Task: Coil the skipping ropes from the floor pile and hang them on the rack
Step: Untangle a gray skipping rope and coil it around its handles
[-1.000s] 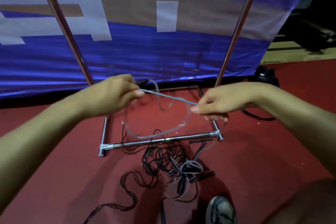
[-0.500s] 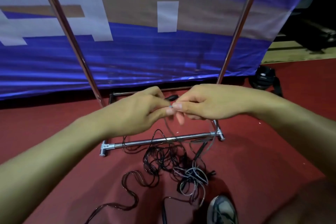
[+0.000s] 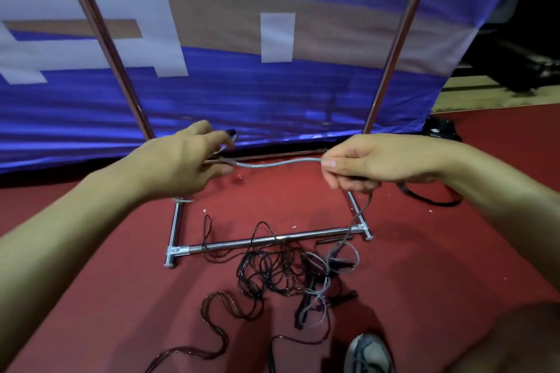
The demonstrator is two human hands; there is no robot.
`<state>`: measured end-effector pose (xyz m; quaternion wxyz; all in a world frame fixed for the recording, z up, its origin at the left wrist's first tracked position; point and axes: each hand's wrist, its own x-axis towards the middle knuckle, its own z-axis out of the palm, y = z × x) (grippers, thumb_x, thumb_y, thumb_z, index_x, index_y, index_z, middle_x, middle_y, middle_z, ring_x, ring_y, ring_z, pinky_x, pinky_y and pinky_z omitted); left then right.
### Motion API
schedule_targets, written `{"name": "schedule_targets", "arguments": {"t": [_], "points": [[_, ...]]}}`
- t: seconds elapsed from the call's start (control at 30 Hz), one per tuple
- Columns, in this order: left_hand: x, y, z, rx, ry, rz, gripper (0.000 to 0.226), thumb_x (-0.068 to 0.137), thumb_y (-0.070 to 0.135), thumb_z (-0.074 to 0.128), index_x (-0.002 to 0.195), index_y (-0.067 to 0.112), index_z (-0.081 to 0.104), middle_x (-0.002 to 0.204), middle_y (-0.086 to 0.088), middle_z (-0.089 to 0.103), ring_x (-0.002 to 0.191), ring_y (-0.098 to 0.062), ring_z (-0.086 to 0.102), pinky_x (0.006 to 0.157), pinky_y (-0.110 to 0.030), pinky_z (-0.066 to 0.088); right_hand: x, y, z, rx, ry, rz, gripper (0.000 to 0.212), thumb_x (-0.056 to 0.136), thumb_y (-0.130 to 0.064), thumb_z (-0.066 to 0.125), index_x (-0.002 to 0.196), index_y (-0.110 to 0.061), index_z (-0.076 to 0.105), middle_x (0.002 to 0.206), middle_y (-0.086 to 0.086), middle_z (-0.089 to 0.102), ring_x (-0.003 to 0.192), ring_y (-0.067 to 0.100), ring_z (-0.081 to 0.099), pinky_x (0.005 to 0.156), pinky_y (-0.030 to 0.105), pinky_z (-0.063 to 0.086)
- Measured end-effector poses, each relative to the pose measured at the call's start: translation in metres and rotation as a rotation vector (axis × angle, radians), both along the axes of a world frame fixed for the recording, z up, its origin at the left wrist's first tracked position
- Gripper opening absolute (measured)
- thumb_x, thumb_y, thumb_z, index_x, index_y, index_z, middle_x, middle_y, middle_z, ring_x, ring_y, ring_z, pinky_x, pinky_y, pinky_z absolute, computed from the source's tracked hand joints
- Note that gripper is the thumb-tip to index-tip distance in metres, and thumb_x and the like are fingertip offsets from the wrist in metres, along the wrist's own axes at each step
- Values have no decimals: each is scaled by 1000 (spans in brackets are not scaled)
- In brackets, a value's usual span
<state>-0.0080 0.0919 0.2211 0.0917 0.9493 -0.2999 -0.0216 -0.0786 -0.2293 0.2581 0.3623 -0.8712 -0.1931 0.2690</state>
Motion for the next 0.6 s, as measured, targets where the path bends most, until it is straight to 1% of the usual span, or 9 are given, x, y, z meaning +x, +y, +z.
{"name": "schedule_targets", "arguments": {"t": [0.07,0.13,0.2,0.23,0.3,0.37,0.47,0.53,0.6], "points": [[-12,-10,7,-152,54,-111,71,81,79,46,144,46,40,119,13,50,114,-12,59,101,-38,50,-8,13,6,92,-10,14,37,111,-29,40,90,-9,63,64,-4,49,53,10,36,54,23,35],[-32,-32,13,-233,120,-251,60,87,77,47,140,49,47,116,13,55,111,-4,56,99,-24,46,-13,27,9,108,-90,45,36,110,-31,41,89,-15,65,66,-4,51,53,9,42,53,22,40],[-48,-50,14,-293,232,-318,42,97,67,42,116,41,68,106,11,58,104,-7,59,92,-23,47,-14,39,8,45,-206,60,37,110,-37,42,83,-25,65,64,-7,55,56,11,51,58,28,47],[-50,-53,14,-309,265,-314,45,98,65,39,102,35,72,103,10,58,99,-7,60,89,-24,47,-14,42,8,10,-232,62,39,109,-41,42,82,-26,66,63,-6,57,56,13,53,60,31,48],[-45,-49,10,-250,222,-293,54,98,68,35,81,30,68,99,10,55,89,-6,60,84,-27,46,-10,37,7,-85,-185,59,43,106,-48,44,80,-22,66,59,-6,58,54,13,53,61,30,47],[-28,-28,8,-162,130,-237,60,91,78,28,72,32,62,96,11,54,83,-4,59,84,-33,48,-1,20,4,-291,-73,69,49,104,-50,48,69,-18,61,54,-5,58,49,10,52,59,26,47],[-1,16,9,-102,46,-80,81,77,97,15,72,33,66,89,8,57,78,-3,60,84,-37,51,7,-14,1,-525,21,16,54,103,-52,51,63,-16,57,52,-3,56,48,14,48,59,27,45],[7,35,5,-58,43,-19,98,71,101,13,84,26,73,90,8,60,79,-4,63,82,-31,50,6,-26,0,-403,20,-39,50,102,-51,52,68,-15,57,54,1,51,51,16,42,56,25,41],[7,38,-4,-33,50,-38,99,68,103,18,108,30,71,100,12,60,92,-8,64,87,-29,50,0,-19,1,-227,-15,6,46,103,-50,49,70,-18,54,58,3,45,55,18,37,56,28,37]]}}
